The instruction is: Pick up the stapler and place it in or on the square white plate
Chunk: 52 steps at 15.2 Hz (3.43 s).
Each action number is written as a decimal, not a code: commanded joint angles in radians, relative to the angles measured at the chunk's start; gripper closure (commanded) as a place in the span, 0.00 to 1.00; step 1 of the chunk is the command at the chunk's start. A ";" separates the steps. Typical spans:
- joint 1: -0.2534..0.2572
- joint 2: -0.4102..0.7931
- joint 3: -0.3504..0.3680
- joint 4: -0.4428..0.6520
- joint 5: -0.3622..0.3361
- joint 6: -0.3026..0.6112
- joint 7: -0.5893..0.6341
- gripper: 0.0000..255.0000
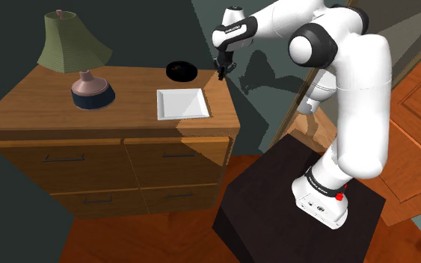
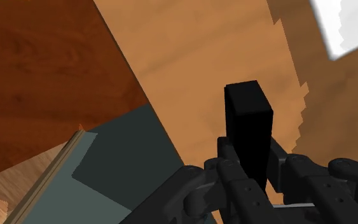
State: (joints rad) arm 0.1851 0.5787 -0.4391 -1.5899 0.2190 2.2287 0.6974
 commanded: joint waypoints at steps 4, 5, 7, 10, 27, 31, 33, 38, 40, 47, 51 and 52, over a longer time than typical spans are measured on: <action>0.084 -0.003 0.009 -0.004 -0.020 -0.001 0.102 1.00; 0.100 -0.001 0.012 -0.002 -0.024 -0.002 0.123 1.00; 0.132 0.005 0.017 0.006 -0.030 -0.006 0.165 1.00; 0.178 0.020 0.026 0.028 -0.038 -0.016 0.227 1.00; 0.291 0.158 0.070 0.155 -0.037 -0.016 0.405 1.00; 0.287 0.184 0.076 0.148 -0.030 0.017 0.403 1.00; 0.287 0.184 0.076 0.148 -0.030 0.017 0.403 1.00; 0.251 0.188 0.091 0.195 -0.010 -0.035 0.367 0.00; 0.174 0.213 0.119 0.308 0.028 -0.150 0.302 0.00; 0.160 0.261 0.132 0.317 0.043 -0.115 0.289 0.00; 0.158 0.273 0.134 0.316 0.046 -0.103 0.288 0.00; 0.158 0.273 0.134 0.316 0.046 -0.103 0.288 0.00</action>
State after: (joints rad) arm 0.3435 0.8515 -0.3048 -1.2735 0.2651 2.1252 0.9857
